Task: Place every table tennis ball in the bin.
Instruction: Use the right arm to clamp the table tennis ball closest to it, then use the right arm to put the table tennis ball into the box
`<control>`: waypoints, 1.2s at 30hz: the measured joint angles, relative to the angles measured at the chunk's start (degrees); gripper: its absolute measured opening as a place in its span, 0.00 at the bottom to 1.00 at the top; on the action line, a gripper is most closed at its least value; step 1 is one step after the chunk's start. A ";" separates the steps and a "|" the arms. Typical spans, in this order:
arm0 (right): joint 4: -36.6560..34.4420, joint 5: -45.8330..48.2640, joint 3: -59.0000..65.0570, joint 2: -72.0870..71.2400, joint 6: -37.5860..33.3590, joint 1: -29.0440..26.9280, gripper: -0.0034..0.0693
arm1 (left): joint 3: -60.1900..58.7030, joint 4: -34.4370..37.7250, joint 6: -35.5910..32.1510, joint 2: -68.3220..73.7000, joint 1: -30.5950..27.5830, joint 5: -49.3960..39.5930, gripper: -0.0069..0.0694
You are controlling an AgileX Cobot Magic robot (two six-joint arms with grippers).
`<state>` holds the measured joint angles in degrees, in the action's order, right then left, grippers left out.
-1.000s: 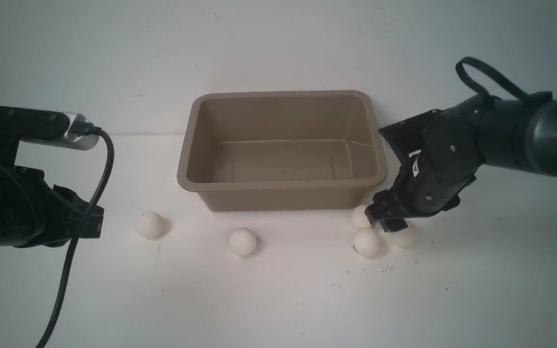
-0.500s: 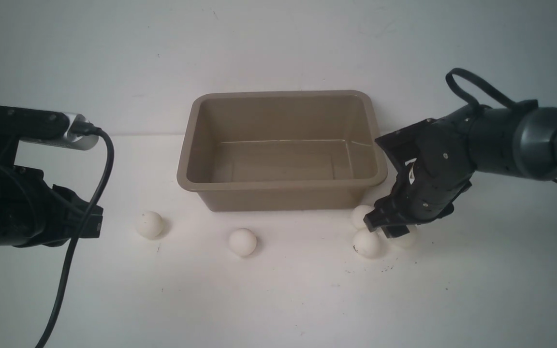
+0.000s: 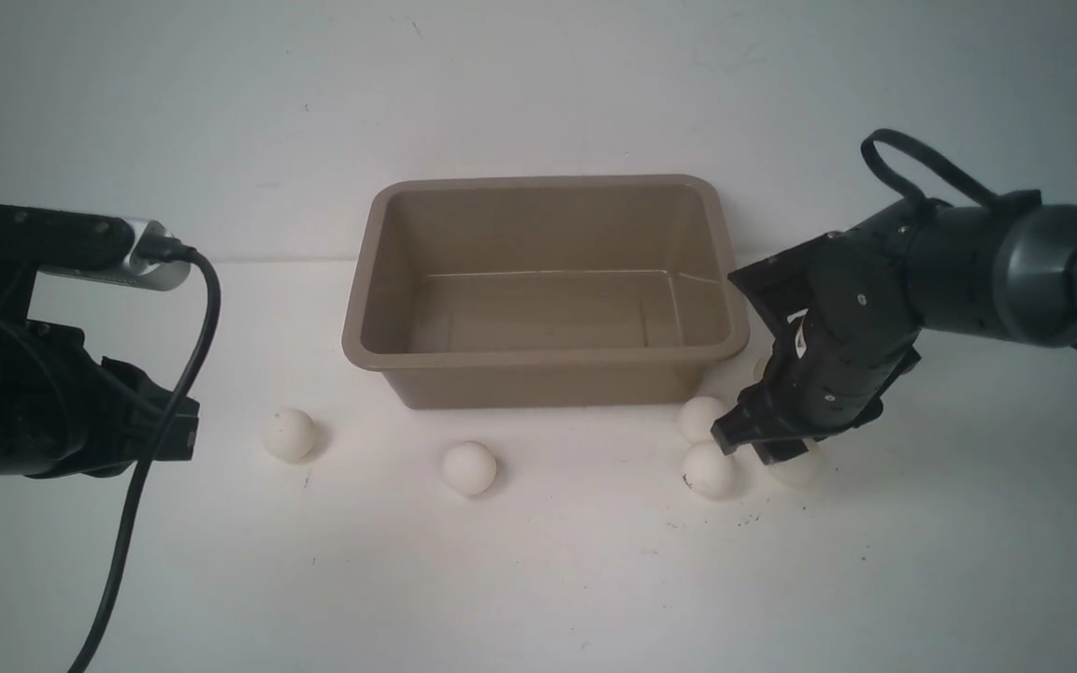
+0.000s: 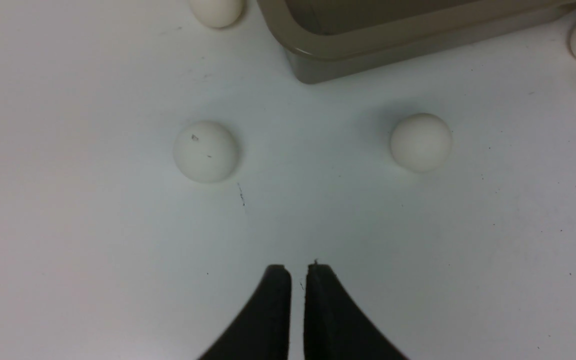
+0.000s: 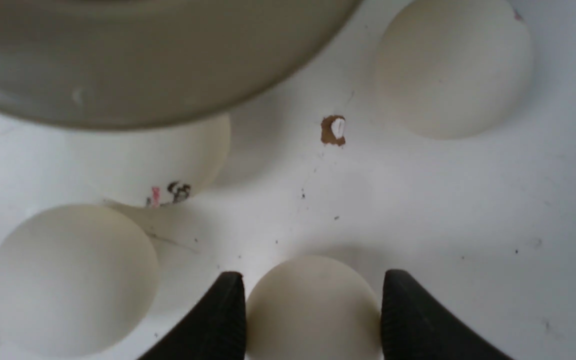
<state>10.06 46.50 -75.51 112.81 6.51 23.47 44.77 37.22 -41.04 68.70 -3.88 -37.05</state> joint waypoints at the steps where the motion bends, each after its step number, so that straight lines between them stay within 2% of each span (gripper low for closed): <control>1: 0.00 0.58 0.00 -0.27 -0.05 0.00 0.49 | 0.00 0.00 0.00 0.00 0.00 0.00 0.13; 7: -0.14 0.80 -0.55 -7.00 -0.57 0.00 0.49 | 0.00 0.00 -0.08 0.00 0.00 0.00 0.13; 12: -5.23 0.20 -9.11 -9.50 -6.51 0.00 0.49 | 0.00 0.00 -0.89 0.00 0.00 0.23 0.13; 16: -9.29 1.14 -18.67 -4.39 -9.84 0.00 0.49 | 0.00 0.00 -0.89 0.00 0.00 0.29 0.13; 26: -11.82 4.80 -36.65 11.69 -10.44 0.00 0.49 | 0.00 -0.05 -0.89 0.00 0.00 0.34 0.13; 29: -12.22 5.35 -39.45 14.09 -10.57 0.00 0.53 | 0.00 -0.10 -0.93 0.00 0.00 0.34 0.13; 32: -11.94 4.67 -40.42 15.65 -11.76 0.00 0.61 | 0.00 -0.10 -1.15 0.00 0.00 0.34 0.13; 36: -11.58 1.17 -40.51 16.25 -12.69 0.00 0.63 | 0.00 -0.10 -1.32 0.00 0.00 0.34 0.13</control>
<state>-1.52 47.67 -116.02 129.05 -6.19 23.47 44.77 37.11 -42.36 68.70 -3.88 -36.72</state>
